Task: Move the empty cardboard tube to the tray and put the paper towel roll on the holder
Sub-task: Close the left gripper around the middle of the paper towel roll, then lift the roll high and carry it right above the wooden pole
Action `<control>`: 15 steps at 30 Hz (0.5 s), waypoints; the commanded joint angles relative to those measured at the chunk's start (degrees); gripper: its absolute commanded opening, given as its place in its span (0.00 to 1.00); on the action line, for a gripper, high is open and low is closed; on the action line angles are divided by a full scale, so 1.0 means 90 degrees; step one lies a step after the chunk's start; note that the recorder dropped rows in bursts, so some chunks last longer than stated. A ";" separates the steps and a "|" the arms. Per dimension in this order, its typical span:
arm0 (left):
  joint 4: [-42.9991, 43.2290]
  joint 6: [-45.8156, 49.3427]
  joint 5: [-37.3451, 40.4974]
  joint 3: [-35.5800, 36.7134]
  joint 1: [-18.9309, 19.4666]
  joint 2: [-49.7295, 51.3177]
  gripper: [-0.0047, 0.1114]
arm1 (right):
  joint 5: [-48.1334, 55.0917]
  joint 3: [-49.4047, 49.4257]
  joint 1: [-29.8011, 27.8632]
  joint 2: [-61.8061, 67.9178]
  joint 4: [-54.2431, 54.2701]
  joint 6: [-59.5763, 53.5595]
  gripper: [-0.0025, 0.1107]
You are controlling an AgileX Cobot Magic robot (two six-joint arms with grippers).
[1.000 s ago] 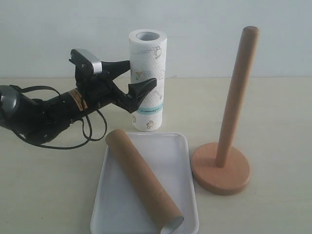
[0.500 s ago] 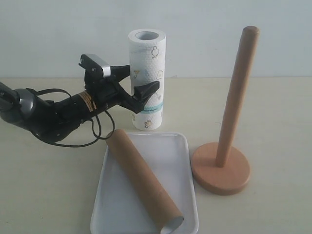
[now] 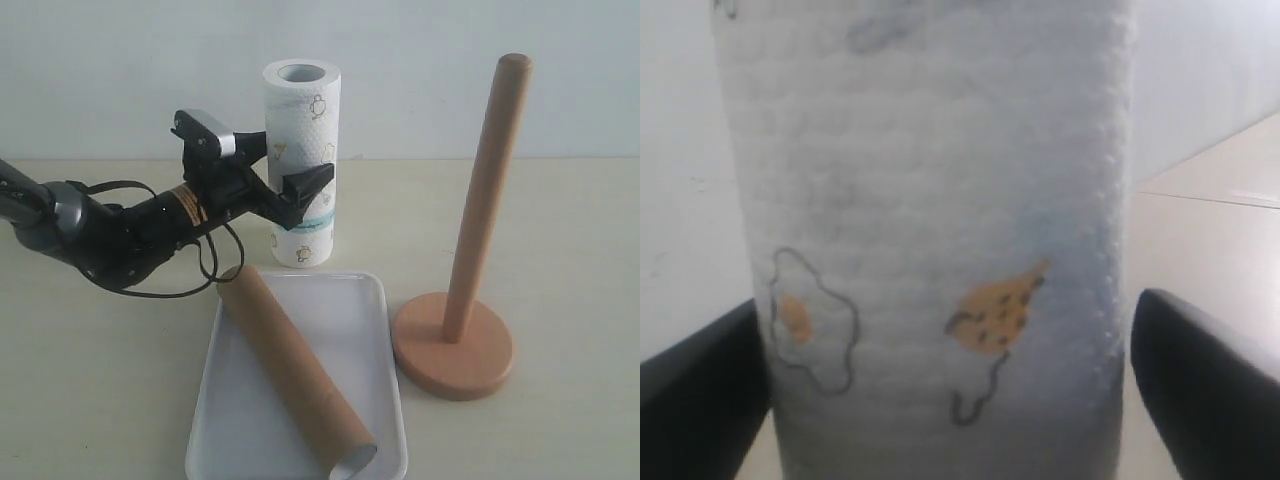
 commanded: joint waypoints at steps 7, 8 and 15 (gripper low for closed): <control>-0.0131 -0.0048 0.1047 -0.0459 -0.0311 -0.0020 0.71 | -0.0059 -0.0001 -0.0051 -0.0032 -0.0012 0.0011 0.02; -0.0149 -0.0048 0.1042 -0.0459 -0.0311 -0.0020 0.65 | -0.0059 -0.0001 -0.0051 -0.0032 -0.0012 0.0011 0.02; -0.0017 -0.0156 0.1030 -0.0459 -0.0311 -0.0020 0.08 | -0.0092 -0.0001 -0.0051 -0.0032 -0.0012 0.0011 0.02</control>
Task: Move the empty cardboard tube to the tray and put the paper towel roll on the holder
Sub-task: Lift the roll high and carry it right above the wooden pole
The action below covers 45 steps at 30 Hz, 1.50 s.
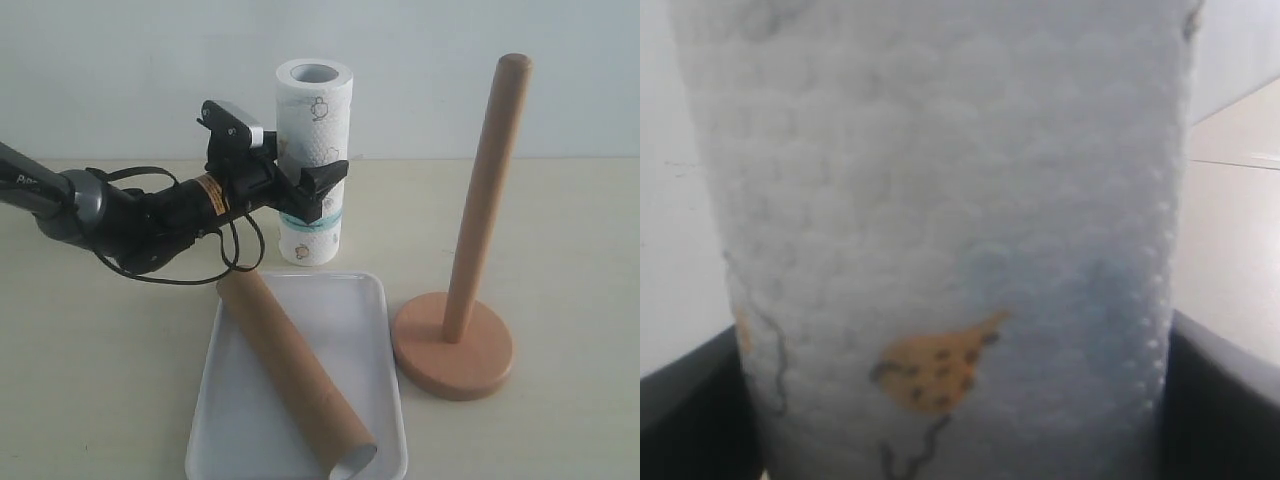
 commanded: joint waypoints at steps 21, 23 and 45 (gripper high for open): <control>0.1607 -0.2353 0.0843 0.1010 -0.0037 -0.3045 0.08 | -0.0065 -0.0001 -0.0051 -0.0032 -0.0012 0.0011 0.02; 0.1564 -0.2547 0.0688 0.1154 -0.0037 -0.3429 0.08 | -0.0065 -0.0001 -0.0051 -0.0032 -0.0012 0.0011 0.02; 0.1755 -0.3957 -0.0836 0.1424 -0.0037 -0.5184 0.08 | -0.0078 -0.0001 -0.0051 -0.0032 -0.0012 0.0011 0.02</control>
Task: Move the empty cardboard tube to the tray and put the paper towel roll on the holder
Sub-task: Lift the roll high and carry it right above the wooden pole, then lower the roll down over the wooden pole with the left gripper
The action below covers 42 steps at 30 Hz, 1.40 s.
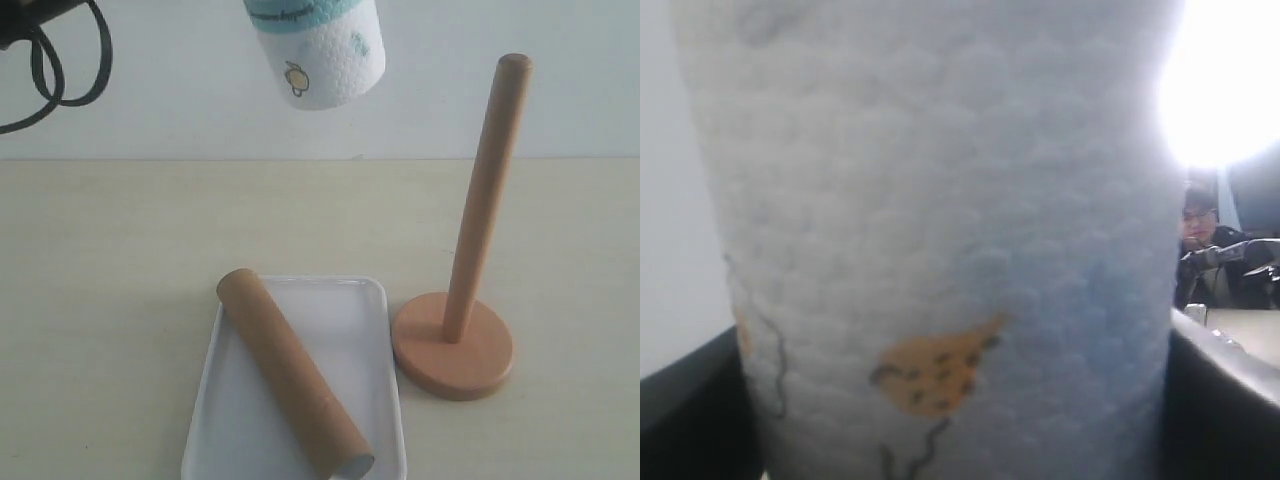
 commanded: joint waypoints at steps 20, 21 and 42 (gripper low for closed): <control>-0.1623 0.0806 0.0989 -0.1223 -0.1777 0.0342 0.08 | -0.0078 -0.0001 -0.0051 -0.0032 -0.0012 0.0005 0.02; -0.1623 0.0871 0.1015 -0.1296 -0.1807 0.0413 0.08 | -0.0078 -0.0001 -0.0051 -0.0032 -0.0012 0.0005 0.02; -0.1984 0.0938 0.0500 -0.1461 -0.1807 0.1580 0.08 | -0.0078 -0.0001 -0.0051 -0.0032 -0.0012 0.0005 0.02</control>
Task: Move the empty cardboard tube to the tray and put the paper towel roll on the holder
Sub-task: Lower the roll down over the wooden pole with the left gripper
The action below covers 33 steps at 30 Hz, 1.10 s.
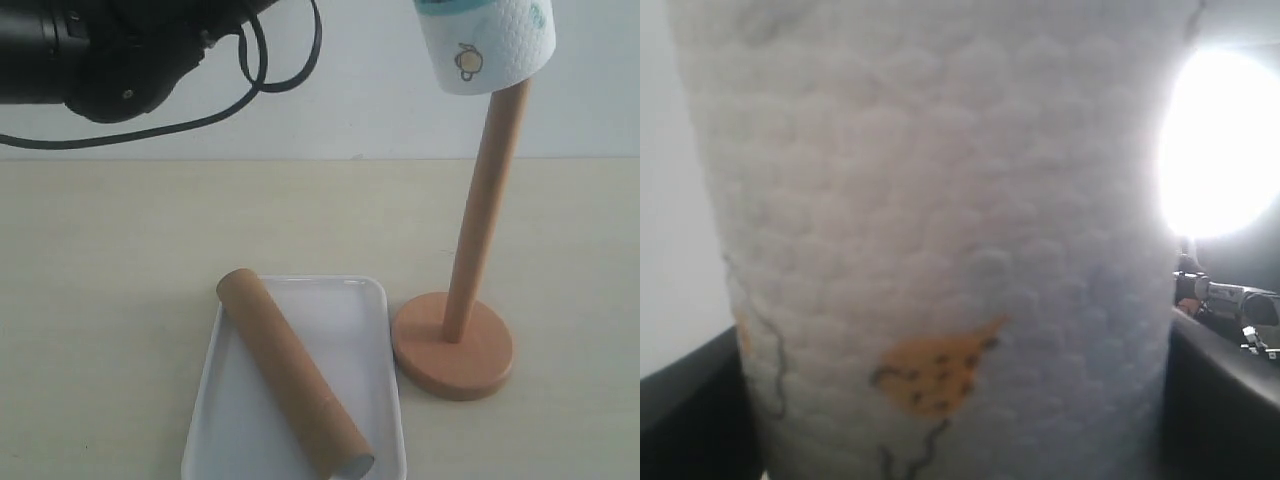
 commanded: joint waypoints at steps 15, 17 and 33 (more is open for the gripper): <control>0.0317 0.0019 -0.0089 -0.0054 -0.0033 0.0471 0.08 | -0.0078 -0.0001 -0.0051 -0.0032 -0.0012 0.0005 0.02; 0.0317 0.0019 -0.0089 -0.0054 -0.0033 0.0614 0.08 | -0.0078 -0.0001 -0.0051 -0.0032 -0.0012 0.0005 0.02; 0.0912 0.0523 -0.0348 -0.0054 -0.0033 0.1724 0.08 | -0.0078 -0.0001 -0.0051 -0.0032 -0.0012 0.0005 0.02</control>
